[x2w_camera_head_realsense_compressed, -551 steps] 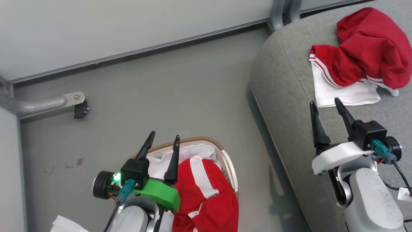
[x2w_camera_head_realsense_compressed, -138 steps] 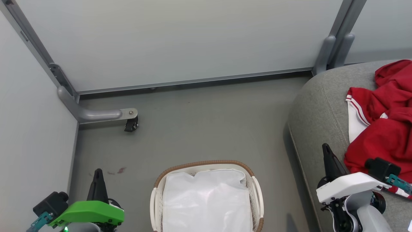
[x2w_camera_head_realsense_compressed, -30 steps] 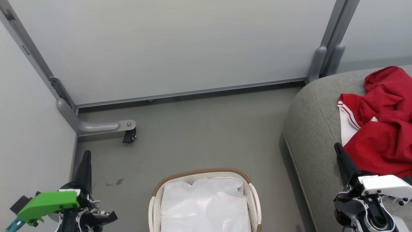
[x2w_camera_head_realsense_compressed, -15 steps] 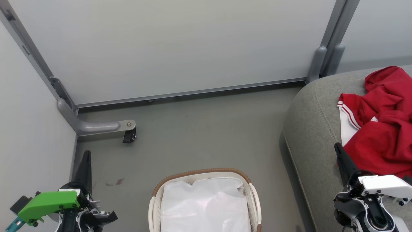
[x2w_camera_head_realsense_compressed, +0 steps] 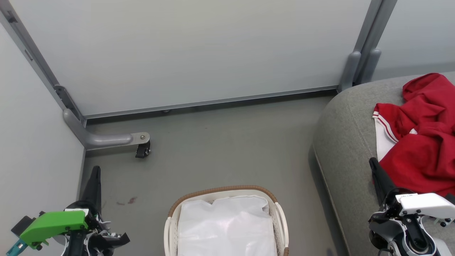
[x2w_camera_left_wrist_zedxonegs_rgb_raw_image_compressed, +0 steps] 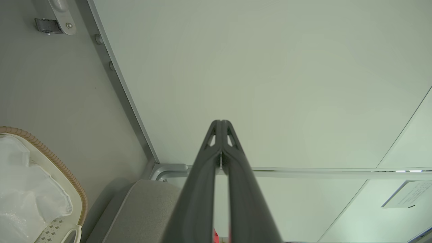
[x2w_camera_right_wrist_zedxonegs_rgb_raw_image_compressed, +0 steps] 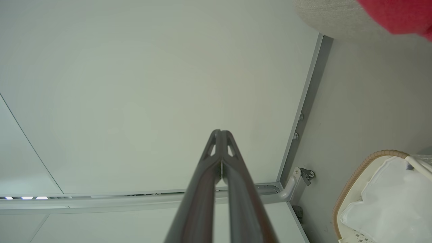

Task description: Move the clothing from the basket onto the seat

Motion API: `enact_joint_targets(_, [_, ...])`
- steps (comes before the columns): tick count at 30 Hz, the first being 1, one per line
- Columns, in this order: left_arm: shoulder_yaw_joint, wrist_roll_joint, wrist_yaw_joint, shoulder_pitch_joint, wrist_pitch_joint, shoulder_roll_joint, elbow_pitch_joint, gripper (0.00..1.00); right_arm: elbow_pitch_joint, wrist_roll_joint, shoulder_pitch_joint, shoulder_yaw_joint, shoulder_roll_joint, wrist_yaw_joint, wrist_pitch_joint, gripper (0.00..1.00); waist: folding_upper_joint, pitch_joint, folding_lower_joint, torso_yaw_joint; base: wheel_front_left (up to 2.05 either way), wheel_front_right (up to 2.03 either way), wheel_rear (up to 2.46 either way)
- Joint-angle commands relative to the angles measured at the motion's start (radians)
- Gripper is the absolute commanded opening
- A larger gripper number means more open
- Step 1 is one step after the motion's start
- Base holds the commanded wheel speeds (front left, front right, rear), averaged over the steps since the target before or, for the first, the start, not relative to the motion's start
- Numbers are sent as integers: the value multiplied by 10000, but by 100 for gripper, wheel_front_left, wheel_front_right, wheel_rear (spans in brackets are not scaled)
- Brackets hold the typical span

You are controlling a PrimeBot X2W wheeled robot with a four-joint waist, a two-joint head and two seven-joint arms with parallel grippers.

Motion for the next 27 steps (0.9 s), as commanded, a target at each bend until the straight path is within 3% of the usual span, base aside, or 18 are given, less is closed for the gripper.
enact_joint_targets(1, [22,-34,-46,-108,43,62,-13,0,-38,30,107,-19,-63,-3,31,0,0,0,0,0,0,0,0])
enact_joint_targets(27, [21,-34,-46,-108,43,62,-14,0,-37,31,108,-18,-63,-3,30,0,0,0,0,0,0,0,0])
